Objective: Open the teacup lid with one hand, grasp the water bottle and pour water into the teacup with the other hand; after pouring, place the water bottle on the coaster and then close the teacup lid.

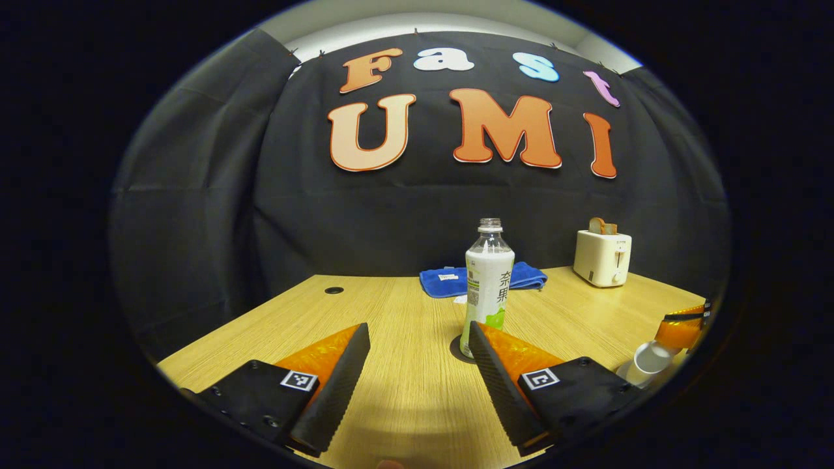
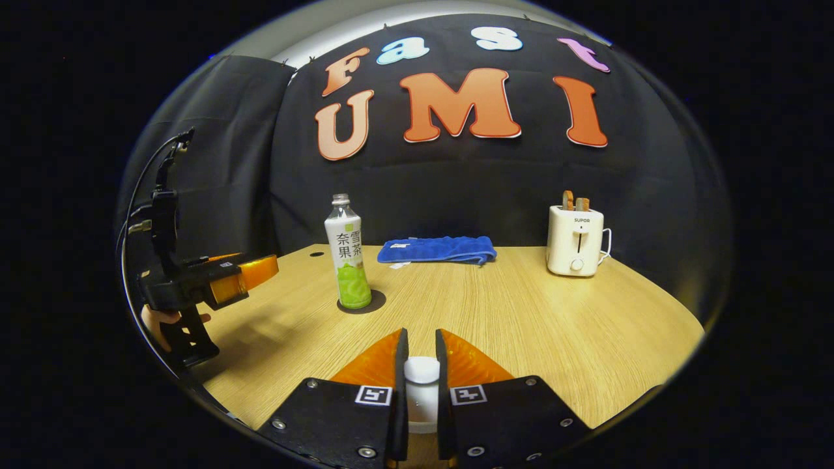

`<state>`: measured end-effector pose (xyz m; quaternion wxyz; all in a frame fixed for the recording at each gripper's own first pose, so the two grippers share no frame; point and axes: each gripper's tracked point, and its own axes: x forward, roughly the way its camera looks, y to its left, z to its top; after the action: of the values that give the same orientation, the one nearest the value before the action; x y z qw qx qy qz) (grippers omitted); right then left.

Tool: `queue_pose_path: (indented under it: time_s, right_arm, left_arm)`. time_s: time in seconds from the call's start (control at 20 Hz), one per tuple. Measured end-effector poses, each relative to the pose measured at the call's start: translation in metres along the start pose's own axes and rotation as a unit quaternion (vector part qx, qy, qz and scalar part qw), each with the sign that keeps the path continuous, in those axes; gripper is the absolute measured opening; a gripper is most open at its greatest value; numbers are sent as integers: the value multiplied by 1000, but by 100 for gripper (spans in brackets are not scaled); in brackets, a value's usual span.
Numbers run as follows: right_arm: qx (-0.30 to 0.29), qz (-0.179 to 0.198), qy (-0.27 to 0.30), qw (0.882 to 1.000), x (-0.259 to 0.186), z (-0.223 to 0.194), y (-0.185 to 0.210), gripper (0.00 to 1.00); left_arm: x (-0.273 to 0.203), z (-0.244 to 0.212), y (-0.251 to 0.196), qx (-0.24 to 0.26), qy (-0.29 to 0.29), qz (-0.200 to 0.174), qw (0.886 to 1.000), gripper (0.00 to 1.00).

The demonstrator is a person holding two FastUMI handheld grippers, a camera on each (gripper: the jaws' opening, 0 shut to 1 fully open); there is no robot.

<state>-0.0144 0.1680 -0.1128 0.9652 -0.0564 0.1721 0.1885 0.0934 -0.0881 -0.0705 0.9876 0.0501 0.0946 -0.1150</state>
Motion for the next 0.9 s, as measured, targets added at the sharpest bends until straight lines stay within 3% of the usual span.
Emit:
queue_pose_path:
  time_s: [0.35, 0.4, 0.45, 0.7, 0.9]
  right_arm:
    - [-9, -2, 3, 1000, 6, -5, 1, 21]
    - [-9, -2, 5, 1000, 8, -6, 0, 17]
    - [-10, -2, 6, 1000, 8, -7, 0, 22]
    - [-12, -6, 14, 1000, 10, -11, -2, 22]
    - [-2, -7, 16, 1000, 10, -12, -2, 30]
  left_arm:
    - [1, -4, 4, -12, 7, 2, 1000, 98]
    - [0, -4, 4, -11, 7, 2, 1000, 96]
    - [-1, -4, 3, -10, 7, 2, 1000, 96]
    - [-2, -4, 0, -11, 8, -1, 1000, 98]
    - [-4, -4, 1, -14, 8, 0, 1000, 96]
